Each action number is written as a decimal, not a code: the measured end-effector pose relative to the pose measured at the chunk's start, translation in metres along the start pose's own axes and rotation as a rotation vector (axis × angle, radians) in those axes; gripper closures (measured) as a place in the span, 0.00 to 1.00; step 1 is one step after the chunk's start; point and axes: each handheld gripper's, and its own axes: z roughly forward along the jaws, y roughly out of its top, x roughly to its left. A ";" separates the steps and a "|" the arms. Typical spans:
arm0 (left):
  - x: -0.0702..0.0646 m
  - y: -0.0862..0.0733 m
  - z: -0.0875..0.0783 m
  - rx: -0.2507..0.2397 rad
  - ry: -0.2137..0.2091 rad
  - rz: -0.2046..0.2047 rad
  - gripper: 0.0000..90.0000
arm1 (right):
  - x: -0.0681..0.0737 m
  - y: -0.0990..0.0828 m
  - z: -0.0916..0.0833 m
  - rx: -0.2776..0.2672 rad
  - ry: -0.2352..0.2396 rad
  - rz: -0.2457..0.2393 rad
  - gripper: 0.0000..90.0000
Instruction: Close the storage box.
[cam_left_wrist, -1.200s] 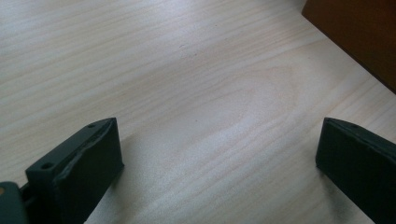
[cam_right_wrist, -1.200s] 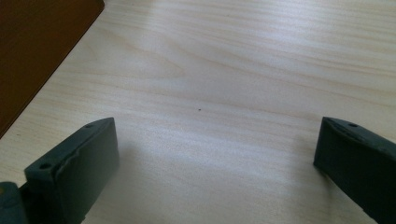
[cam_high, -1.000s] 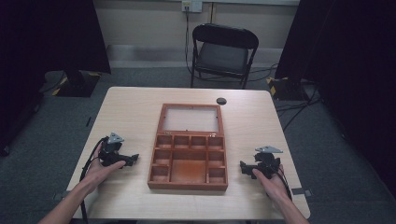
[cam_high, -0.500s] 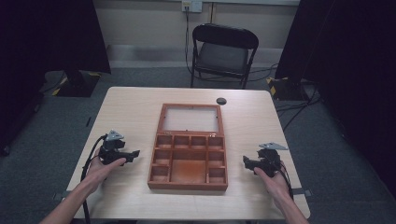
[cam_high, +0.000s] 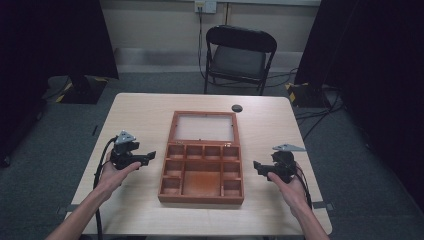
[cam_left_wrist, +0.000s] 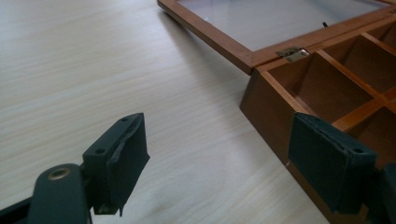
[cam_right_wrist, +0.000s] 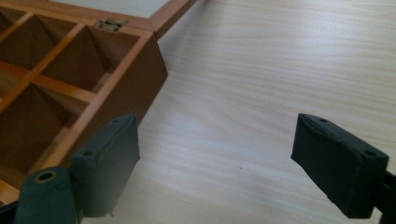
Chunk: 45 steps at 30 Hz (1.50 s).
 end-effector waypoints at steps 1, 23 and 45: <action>0.000 0.000 0.000 0.000 0.000 0.000 0.22 | 0.001 0.003 0.001 0.004 0.008 0.002 0.16; -0.001 0.063 0.037 -0.060 -0.083 -0.056 0.18 | 0.026 0.092 0.064 -0.052 0.095 -0.042 0.17; -0.006 0.053 0.089 0.051 -0.101 -0.117 0.20 | 0.024 0.081 0.117 0.050 0.124 0.044 0.17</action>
